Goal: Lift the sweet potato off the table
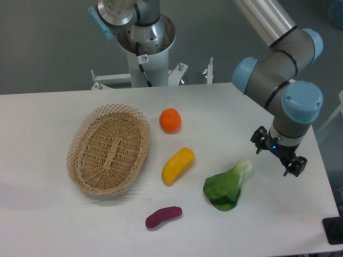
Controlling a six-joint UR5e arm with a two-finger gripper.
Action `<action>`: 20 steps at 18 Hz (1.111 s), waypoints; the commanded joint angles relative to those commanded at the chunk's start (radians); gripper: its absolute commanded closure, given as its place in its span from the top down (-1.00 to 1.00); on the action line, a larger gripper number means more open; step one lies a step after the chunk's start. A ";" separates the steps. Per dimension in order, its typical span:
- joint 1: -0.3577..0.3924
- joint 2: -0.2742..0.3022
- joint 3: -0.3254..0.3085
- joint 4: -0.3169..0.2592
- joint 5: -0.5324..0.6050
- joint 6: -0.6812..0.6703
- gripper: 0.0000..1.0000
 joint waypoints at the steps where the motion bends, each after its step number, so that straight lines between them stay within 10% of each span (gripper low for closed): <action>1: 0.000 0.000 0.000 0.000 0.000 0.000 1.00; 20: -0.052 0.006 -0.054 0.041 -0.029 -0.073 1.00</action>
